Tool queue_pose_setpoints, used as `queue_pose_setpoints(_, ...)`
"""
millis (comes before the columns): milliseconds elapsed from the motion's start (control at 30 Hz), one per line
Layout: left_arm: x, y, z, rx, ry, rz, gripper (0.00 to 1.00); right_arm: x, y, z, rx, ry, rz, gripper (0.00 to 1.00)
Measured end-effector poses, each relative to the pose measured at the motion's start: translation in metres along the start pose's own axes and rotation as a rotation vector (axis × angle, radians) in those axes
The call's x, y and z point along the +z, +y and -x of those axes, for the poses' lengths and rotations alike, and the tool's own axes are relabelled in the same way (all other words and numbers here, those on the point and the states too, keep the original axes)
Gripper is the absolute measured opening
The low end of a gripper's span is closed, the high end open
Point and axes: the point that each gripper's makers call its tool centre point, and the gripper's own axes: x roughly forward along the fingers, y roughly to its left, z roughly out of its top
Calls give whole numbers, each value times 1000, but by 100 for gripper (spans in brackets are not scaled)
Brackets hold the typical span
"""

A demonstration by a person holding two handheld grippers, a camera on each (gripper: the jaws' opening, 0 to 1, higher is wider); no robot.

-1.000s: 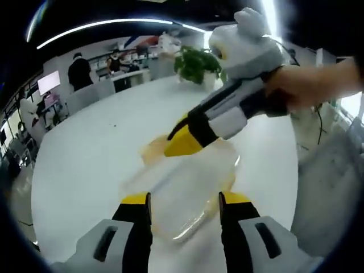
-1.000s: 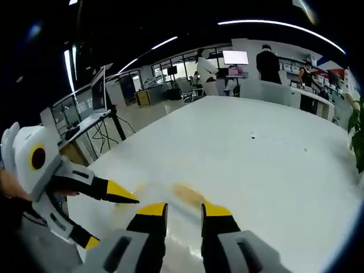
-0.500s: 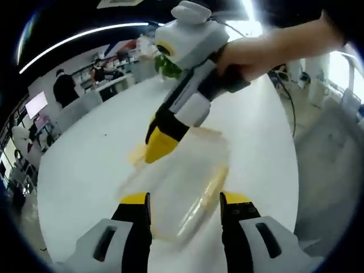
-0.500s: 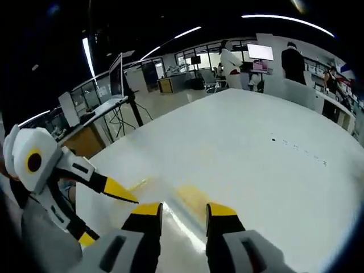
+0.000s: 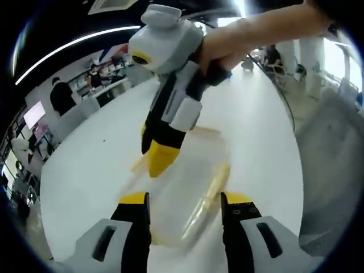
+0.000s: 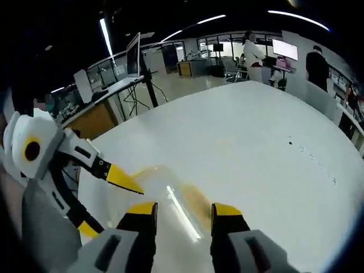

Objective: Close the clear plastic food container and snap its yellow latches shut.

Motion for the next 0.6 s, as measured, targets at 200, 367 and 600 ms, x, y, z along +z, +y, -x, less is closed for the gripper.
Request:
queue_pose_setpoints(200, 2, -1, -4, -9, -3, -14, 49, 1, 2, -3, 62, 59, 43, 31)
queue_pose_setpoints(367, 2, 0, -4, -18, -6, -22, 48, 2, 3, -5, 99, 99, 57, 30)
queue_pose_setpoints(600, 2, 0, -4, -25, 1, -22, 48, 0, 5, -6, 168, 212, 68, 29)
